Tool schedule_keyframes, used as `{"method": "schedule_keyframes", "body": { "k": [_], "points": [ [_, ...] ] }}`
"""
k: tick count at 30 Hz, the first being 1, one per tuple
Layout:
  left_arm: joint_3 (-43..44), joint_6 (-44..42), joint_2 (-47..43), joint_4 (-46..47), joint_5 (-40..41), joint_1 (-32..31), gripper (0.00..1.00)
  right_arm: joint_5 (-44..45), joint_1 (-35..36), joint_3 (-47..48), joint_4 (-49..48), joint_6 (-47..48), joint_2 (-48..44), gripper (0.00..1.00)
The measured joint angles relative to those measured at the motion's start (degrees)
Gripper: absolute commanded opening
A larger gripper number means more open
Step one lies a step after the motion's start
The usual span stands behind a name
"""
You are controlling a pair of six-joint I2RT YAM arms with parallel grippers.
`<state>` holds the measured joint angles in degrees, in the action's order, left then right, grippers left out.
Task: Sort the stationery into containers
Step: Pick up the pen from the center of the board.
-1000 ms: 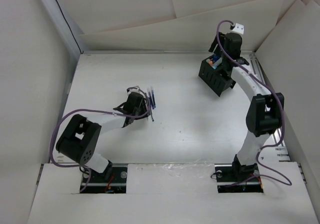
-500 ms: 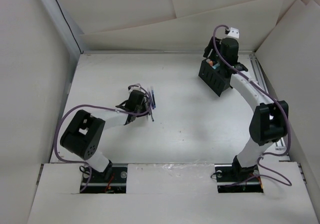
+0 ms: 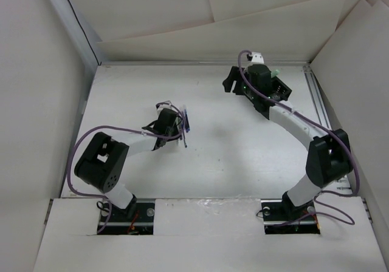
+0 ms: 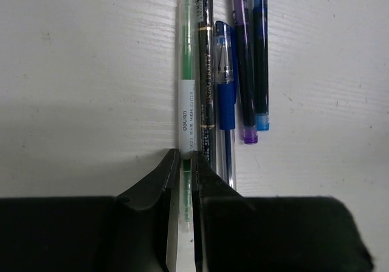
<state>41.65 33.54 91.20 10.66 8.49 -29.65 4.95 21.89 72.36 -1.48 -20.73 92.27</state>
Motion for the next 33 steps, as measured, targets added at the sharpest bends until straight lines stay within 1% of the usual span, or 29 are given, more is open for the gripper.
{"method": "schedule_keyframes", "body": {
  "k": [4, 9, 12, 15, 17, 23, 29, 31, 32, 33],
  "points": [
    [-0.9, 0.0, -2.2, -2.7, 0.4, 0.0, 0.0, -5.8, 2.9, -2.4, 0.2, -1.0, 0.2, 0.77],
    [-2.9, 0.0, -8.3, -6.1, 0.9, 0.0, 0.0, -13.3, 6.4, -3.1, -0.6, -2.1, 2.7, 0.8],
    [-3.5, 0.1, -11.5, -6.5, 0.7, 0.0, 0.0, -19.5, 7.6, -3.1, -2.6, -3.6, 5.4, 0.85],
    [-4.7, 0.1, -14.2, -6.3, -0.5, 0.0, 0.0, -24.8, 8.4, -3.1, -4.2, -5.3, 7.7, 0.87],
    [-6.1, 0.0, -16.3, -5.9, -1.9, 0.0, 0.0, -27.5, 9.0, -3.1, -5.5, -6.4, 9.0, 0.9],
    [-10.3, -0.7, -22.4, -1.3, -8.6, 0.0, 0.0, -35.0, 11.2, -3.1, -10.7, -10.7, 12.0, 0.9],
    [-12.2, -1.7, -25.6, 3.7, -14.6, 0.0, 0.0, -39.4, 11.5, -3.1, -15.1, -14.5, 16.5, 0.9],
    [-12.4, -1.9, -26.6, 4.6, -15.9, 0.0, 0.0, -40.0, 11.5, -3.1, -15.9, -15.3, 17.8, 0.89],
    [-12.6, -1.9, -27.0, 5.1, -16.6, 0.0, 0.0, -40.1, 11.5, -3.1, -16.0, -15.6, 18.3, 0.86],
    [-12.8, -2.1, -27.4, 5.8, -17.1, 0.0, 0.0, -40.2, 11.5, -3.1, -16.1, -15.8, 18.6, 0.8]
  ]
}}
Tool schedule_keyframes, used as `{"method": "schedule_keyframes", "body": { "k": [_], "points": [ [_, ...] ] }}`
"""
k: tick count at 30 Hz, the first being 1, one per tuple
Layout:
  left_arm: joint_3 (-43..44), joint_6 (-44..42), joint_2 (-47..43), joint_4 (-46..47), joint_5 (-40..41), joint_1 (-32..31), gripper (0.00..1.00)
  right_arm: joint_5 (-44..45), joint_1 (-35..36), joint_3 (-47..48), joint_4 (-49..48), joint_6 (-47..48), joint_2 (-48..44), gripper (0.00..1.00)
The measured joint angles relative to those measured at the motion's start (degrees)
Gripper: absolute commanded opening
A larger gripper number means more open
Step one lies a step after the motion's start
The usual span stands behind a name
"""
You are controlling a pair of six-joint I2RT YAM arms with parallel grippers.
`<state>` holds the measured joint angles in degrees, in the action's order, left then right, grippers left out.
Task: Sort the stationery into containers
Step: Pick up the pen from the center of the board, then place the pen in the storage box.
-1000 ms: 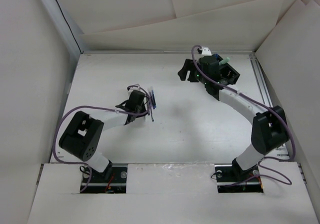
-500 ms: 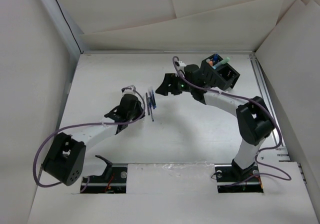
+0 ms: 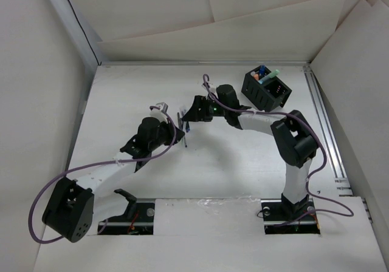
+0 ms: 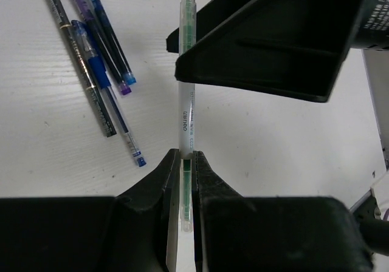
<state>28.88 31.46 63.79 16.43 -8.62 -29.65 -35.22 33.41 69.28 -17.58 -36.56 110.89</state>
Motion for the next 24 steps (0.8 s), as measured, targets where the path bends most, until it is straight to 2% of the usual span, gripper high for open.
{"method": "schedule_keyframes", "body": {
  "k": [3, 6, 7, 10, 11, 12, 14, 17, 24],
  "points": [
    [-0.3, -0.3, -0.7, 1.0, -1.4, 0.0, 0.0, -0.6, 0.0, 0.0, -0.1, -0.9, 0.5, 0.7],
    [-0.3, -0.5, -0.7, 1.8, -2.6, 0.0, 0.0, -1.6, 0.0, 0.1, -1.6, -1.9, 0.7, 0.55],
    [-0.3, -0.6, -0.6, 2.0, -3.0, 0.0, 0.0, -2.1, 0.0, 0.2, -2.2, -2.2, 0.8, 0.46],
    [-0.4, -0.6, 0.0, 2.3, -3.8, 0.0, 0.0, -3.3, 0.0, 0.4, -4.3, -3.3, 1.4, 0.3],
    [-0.4, -0.6, 0.2, 2.3, -4.0, 0.0, 0.0, -3.8, 0.0, 0.5, -4.9, -3.9, 1.6, 0.17],
    [-0.4, -0.7, 0.5, 2.2, -4.0, 0.0, 0.0, -4.3, 0.0, 0.5, -5.5, -4.7, 1.8, 0.11],
    [-0.7, -1.0, 1.3, 2.2, -4.3, 0.0, 0.1, -5.8, 0.3, 0.8, -6.9, -6.1, 2.0, 0.02],
    [-0.7, -1.4, 1.6, 2.3, -4.3, 0.0, 0.31, -5.8, 0.5, 0.7, -7.0, -6.2, 2.1, 0.0],
    [-0.7, -1.3, 1.7, 2.6, -1.8, 0.0, 0.33, -3.1, -4.6, -0.2, -5.7, -4.6, 0.2, 0.0]
  ]
}}
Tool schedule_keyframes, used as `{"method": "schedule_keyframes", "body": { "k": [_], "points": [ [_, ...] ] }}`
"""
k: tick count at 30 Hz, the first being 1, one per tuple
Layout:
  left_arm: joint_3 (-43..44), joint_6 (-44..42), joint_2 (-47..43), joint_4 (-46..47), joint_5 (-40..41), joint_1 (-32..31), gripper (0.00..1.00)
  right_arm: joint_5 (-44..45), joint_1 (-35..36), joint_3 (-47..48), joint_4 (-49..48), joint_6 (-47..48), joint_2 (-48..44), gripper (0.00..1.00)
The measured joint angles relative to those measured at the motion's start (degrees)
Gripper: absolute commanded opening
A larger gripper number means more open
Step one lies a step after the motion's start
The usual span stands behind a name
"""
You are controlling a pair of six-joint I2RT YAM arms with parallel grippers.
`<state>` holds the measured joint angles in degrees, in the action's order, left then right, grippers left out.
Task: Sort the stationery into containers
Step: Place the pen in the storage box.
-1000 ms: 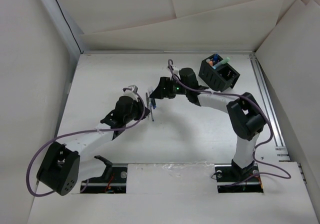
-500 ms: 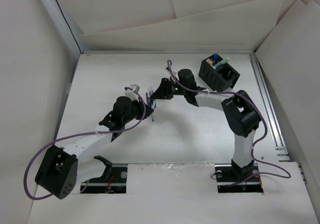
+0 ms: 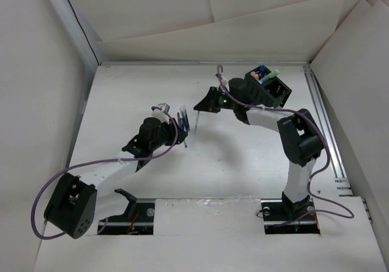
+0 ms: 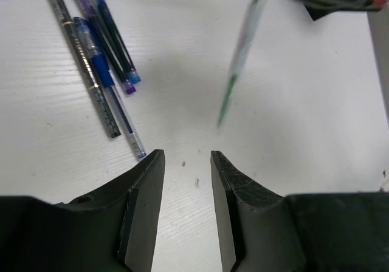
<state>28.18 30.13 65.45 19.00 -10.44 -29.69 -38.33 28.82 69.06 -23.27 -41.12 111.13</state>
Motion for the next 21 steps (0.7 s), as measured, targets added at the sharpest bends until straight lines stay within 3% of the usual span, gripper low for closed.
{"method": "schedule_keyframes", "body": {
  "k": [6, 13, 21],
  "points": [
    [2.0, 1.5, 2.1, -4.2, 8.5, 0.0, 0.28, 11.0, -12.2, -0.4, 9.7, 6.7, -11.1, 0.0],
    [5.1, 2.9, 12.2, -8.3, 14.6, 0.0, 0.26, 37.8, -23.6, 4.1, 15.4, 15.5, -25.0, 0.01],
    [7.3, 3.3, 16.6, -11.1, 17.2, 0.0, 0.26, 58.4, -29.5, 6.2, 16.4, 18.6, -22.7, 0.01]
  ]
}}
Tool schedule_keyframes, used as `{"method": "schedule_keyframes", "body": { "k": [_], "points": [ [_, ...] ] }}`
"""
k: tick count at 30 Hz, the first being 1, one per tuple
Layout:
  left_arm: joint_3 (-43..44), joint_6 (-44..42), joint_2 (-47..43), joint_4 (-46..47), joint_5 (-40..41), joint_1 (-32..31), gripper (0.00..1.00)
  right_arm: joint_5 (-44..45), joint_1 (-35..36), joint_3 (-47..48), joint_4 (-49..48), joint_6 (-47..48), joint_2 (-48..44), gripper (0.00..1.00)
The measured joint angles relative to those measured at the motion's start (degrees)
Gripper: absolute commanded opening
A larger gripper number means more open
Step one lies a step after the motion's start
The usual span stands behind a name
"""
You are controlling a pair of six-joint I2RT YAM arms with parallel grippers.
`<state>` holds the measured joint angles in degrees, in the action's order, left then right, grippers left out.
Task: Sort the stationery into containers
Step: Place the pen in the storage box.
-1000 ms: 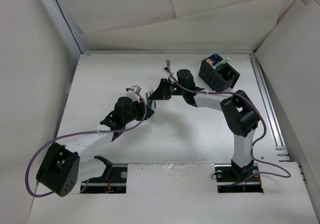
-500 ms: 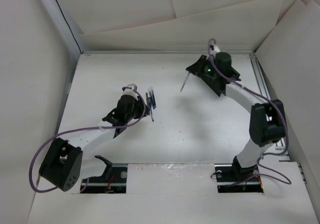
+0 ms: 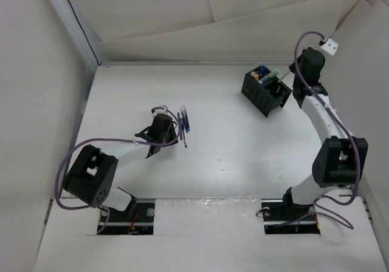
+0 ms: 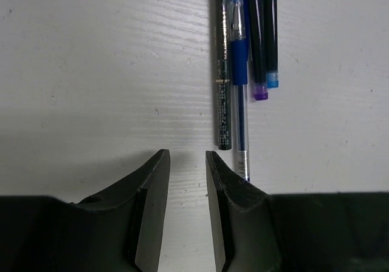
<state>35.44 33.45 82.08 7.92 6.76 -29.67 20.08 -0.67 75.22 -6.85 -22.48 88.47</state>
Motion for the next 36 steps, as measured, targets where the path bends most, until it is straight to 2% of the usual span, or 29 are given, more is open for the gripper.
{"method": "schedule_keyframes", "body": {
  "k": [6, 10, 11, 13, 14, 18, 20, 27, 31, 32, 36],
  "points": [
    [1.6, -0.1, 0.3, -0.2, 1.3, 0.0, 0.28, 4.7, -0.8, 0.0, 2.7, 0.3, 7.8, 0.01],
    [2.1, -0.2, 1.7, -0.2, 1.5, 0.0, 0.28, 5.6, -0.3, 0.0, 3.8, 0.3, 10.4, 0.11],
    [2.1, -0.2, 2.1, -0.2, 1.5, 0.0, 0.28, 5.8, 0.0, 0.0, 3.9, 0.3, 10.7, 0.24],
    [2.1, -0.2, 2.7, -0.2, 1.5, 0.0, 0.28, 5.9, 0.7, 0.0, 3.8, -0.1, 10.8, 0.41],
    [2.1, -0.2, 3.0, -0.2, 1.4, 0.0, 0.28, 5.9, 1.1, 0.0, 3.8, -0.2, 10.8, 0.52],
    [2.1, -0.2, 3.6, -0.1, 1.4, 0.0, 0.28, 5.6, 2.3, -0.3, 3.8, -0.7, 10.6, 0.7],
    [2.2, -0.2, 3.7, 0.0, 1.2, 0.0, 0.28, 5.1, 2.7, -1.7, 3.9, -0.9, 9.3, 0.72],
    [2.3, -0.6, 4.3, 1.3, -0.9, 0.0, 0.28, 3.9, 5.0, -8.2, 3.8, -1.9, -1.4, 0.71],
    [2.3, -0.6, 4.3, 2.0, -2.0, 0.0, 0.28, 3.2, 7.6, -10.9, 3.4, -2.4, -5.6, 0.57],
    [2.3, -0.6, 4.3, 2.2, -2.1, 0.0, 0.28, 3.0, 8.2, -11.5, 3.4, -2.5, -6.1, 0.48],
    [3.0, -0.6, 4.7, 2.6, -2.3, 0.0, 0.28, 2.2, 10.1, -13.4, 3.6, -2.8, -6.5, 0.29]
  ]
}}
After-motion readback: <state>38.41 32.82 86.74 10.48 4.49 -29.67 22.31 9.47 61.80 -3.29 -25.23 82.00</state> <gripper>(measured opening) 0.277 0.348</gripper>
